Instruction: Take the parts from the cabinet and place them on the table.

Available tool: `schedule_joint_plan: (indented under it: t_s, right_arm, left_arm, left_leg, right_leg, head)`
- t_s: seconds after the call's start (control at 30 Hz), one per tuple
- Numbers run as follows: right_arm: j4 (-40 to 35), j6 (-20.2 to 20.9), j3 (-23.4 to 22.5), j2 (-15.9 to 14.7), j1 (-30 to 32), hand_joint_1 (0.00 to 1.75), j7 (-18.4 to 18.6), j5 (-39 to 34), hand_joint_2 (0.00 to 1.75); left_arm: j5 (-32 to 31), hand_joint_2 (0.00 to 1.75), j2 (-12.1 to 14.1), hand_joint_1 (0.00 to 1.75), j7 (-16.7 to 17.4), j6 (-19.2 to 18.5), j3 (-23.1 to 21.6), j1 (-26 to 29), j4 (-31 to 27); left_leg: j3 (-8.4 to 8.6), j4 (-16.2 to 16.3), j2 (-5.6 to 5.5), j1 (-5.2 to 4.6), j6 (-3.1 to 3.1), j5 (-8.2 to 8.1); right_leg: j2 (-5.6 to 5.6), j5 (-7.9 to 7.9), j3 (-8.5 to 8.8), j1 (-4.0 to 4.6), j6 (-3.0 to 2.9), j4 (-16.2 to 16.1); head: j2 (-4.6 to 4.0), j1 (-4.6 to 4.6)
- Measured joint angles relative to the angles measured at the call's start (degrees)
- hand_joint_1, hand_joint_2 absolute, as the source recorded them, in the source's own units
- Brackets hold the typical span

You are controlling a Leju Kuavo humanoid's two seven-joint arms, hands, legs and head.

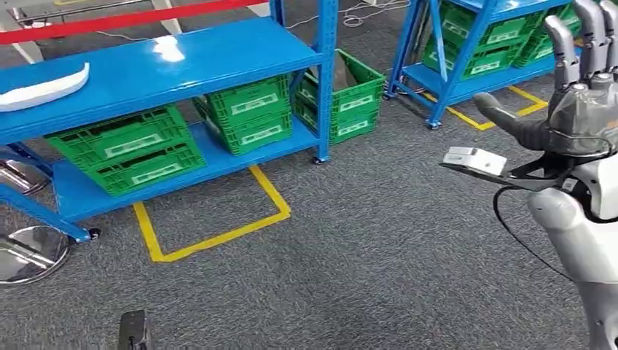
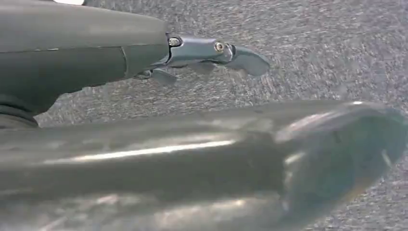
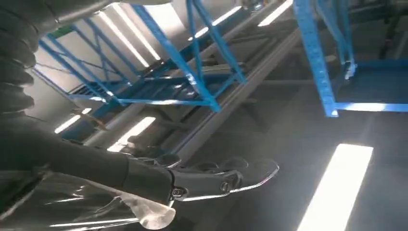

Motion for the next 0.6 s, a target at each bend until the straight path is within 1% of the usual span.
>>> schedule_joint_plan:
  t_s: [0.03,0.07,0.1,0.13,0.17,0.2,0.23,0.27,0.3,0.33,0.37,0.4,0.43,0.47,0.5,0.53,0.57,0.6]
  right_arm:
    - [0.0,0.0,0.1,0.0,0.1,0.00,-0.1,0.1,1.75]
    - [0.0,0.0,0.1,0.0,0.1,0.00,-0.2,0.1,1.75]
    - [0.0,0.0,0.0,0.0,0.1,0.00,-0.2,0.1,1.75]
    - [0.1,-0.1,0.0,0.0,0.1,0.00,-0.2,0.1,1.75]
    - [0.1,-0.1,-0.1,0.0,0.0,0.00,-0.2,0.1,1.75]
    - [0.3,-0.1,-0.1,0.0,0.1,0.00,-0.2,0.1,1.75]
    - [0.5,-0.1,0.0,0.0,0.3,0.00,-0.3,0.2,1.75]
    - [0.6,-0.1,0.1,0.0,0.4,0.00,-0.3,0.3,1.75]
    - [0.7,-0.1,0.1,0.0,0.5,0.00,-0.3,0.3,1.75]
    - [0.7,-0.1,0.1,0.0,0.4,0.00,-0.3,0.5,1.75]
    - [0.7,-0.2,0.1,0.0,0.3,0.00,-0.4,0.5,1.75]
    - [0.7,-0.2,0.1,0.0,0.3,0.00,-0.6,0.5,1.75]
    - [0.7,-0.2,0.1,0.0,0.3,0.00,-0.7,0.5,1.75]
    - [0.5,-0.1,0.1,0.0,0.3,0.00,-0.8,0.6,1.75]
    - [0.5,-0.1,0.1,0.0,0.4,0.00,-0.9,0.6,1.75]
    - [0.4,-0.1,0.1,0.0,0.5,0.00,-1.0,0.7,1.75]
    - [0.4,-0.1,0.1,0.0,0.5,0.00,-1.0,0.7,1.75]
    - [0.4,0.0,0.1,0.0,0.4,0.00,-1.0,0.7,1.75]
  left_arm:
    - [0.0,0.00,0.0,0.00,0.0,0.0,0.0,0.1,0.0]
    - [0.1,0.00,0.0,0.00,0.0,0.0,0.0,0.2,0.0]
    - [0.1,0.00,0.0,0.00,0.0,0.0,0.0,0.3,0.0]
    - [0.1,0.00,0.0,0.00,-0.1,0.0,0.0,0.1,0.0]
    - [0.1,0.00,0.0,0.00,-0.1,-0.1,0.1,-0.1,0.0]
    - [0.1,0.00,-0.2,0.00,-0.1,-0.3,0.1,-0.3,0.0]
    - [0.1,0.00,-0.3,0.00,-0.1,-0.3,0.1,-0.4,0.0]
    - [0.1,0.00,-0.3,0.00,-0.1,-0.3,0.1,-0.4,0.0]
    - [0.1,0.00,-0.3,0.00,-0.1,-0.3,0.1,-0.4,0.0]
    - [0.1,0.00,-0.3,0.00,-0.1,-0.3,0.1,-0.4,0.0]
    - [0.0,0.00,-0.3,0.00,-0.1,-0.3,0.1,-0.5,0.0]
    - [0.0,0.00,-0.4,0.00,-0.1,-0.3,0.1,-0.5,0.0]
    - [0.0,0.00,-0.4,0.00,-0.1,-0.3,0.1,-0.6,0.0]
    - [0.0,0.00,-0.4,0.00,-0.2,-0.2,0.1,-0.7,0.0]
    - [0.0,0.00,-0.4,0.00,-0.2,-0.2,0.1,-0.6,0.0]
    - [0.0,0.00,-0.3,0.00,-0.2,-0.2,0.1,-0.4,0.0]
    - [0.0,0.00,-0.3,0.00,-0.2,-0.2,0.1,-0.3,0.0]
    - [0.0,0.00,0.1,0.00,-0.2,-0.2,0.1,-0.3,0.0]
  left_leg:
    - [-0.07,0.1,-0.51,-0.01,0.25,-0.06]
    - [0.05,-0.3,-1.02,0.09,0.60,0.14]
    - [0.58,-0.9,-1.46,0.54,1.01,0.46]
    - [0.62,-1.0,-1.83,0.60,1.19,0.51]
    - [0.55,-1.0,-2.34,0.61,1.36,0.57]
    - [0.55,-1.0,-2.83,0.60,1.41,0.57]
    - [0.52,-1.0,-3.28,0.57,1.42,0.56]
    - [0.54,-0.9,-3.82,0.57,1.44,0.54]
    - [0.60,-0.9,-4.34,0.57,1.44,0.54]
    - [0.65,-0.8,-4.89,0.60,1.41,0.50]
    - [0.69,-0.6,-5.55,0.66,1.23,0.36]
    - [0.67,-0.3,-6.08,0.71,0.97,0.18]
    - [0.37,-0.1,-6.47,0.57,0.70,0.02]
    - [-0.21,0.5,-7.03,0.50,0.46,-0.02]
    - [-0.53,0.3,-7.27,0.70,0.04,0.26]
    - [-0.62,0.2,-7.71,0.80,-0.17,0.38]
    - [-0.64,0.1,-8.14,0.81,-0.48,0.47]
    - [-0.76,0.5,-7.57,0.74,-0.78,-0.01]
  right_leg:
    - [-0.48,-0.04,0.17,-0.01,0.23,-0.1]
    - [-1.01,-0.15,0.40,0.03,0.62,-0.2]
    - [-0.20,-1.01,-0.05,-0.29,1.05,0.3]
    - [1.71,-2.24,-0.83,-0.33,1.24,2.1]
    - [3.11,-4.42,-2.87,-0.41,1.31,6.5]
    - [3.62,-6.31,-5.38,-0.47,1.45,11.4]
    - [3.83,-7.41,-7.59,-0.48,1.57,15.4]
    - [3.92,-7.42,-9.00,-0.48,1.66,17.4]
    - [3.94,-6.14,-9.11,-0.50,1.70,16.9]
    - [4.03,-3.57,-8.04,-0.57,1.68,13.8]
    - [4.41,-0.39,-5.88,-0.68,1.65,8.6]
    - [5.54,1.98,-3.79,-0.92,1.73,3.9]
    - [7.66,1.20,-2.71,-1.10,1.64,2.1]
    - [7.57,0.89,-1.84,-1.18,1.30,0.5]
    - [7.19,0.93,-2.11,-0.95,0.98,1.1]
    - [6.90,0.91,-2.20,-0.88,0.77,1.3]
    - [6.53,0.94,-2.19,-0.86,0.37,1.2]
    - [5.80,1.19,-1.96,-1.36,-0.12,0.8]
  head:
    - [0.00,-0.20]
    - [0.00,-0.09]
    - [0.00,-0.11]
    - [0.00,0.09]
    - [0.00,0.33]
    - [0.00,0.50]
    - [0.00,0.50]
    - [0.00,0.52]
    - [0.00,0.48]
    - [0.00,0.50]
    - [0.00,0.48]
    - [0.00,0.52]
    - [0.00,0.46]
    - [0.00,0.46]
    - [0.00,0.42]
    - [0.00,0.50]
    - [0.00,0.39]
    - [0.00,0.48]
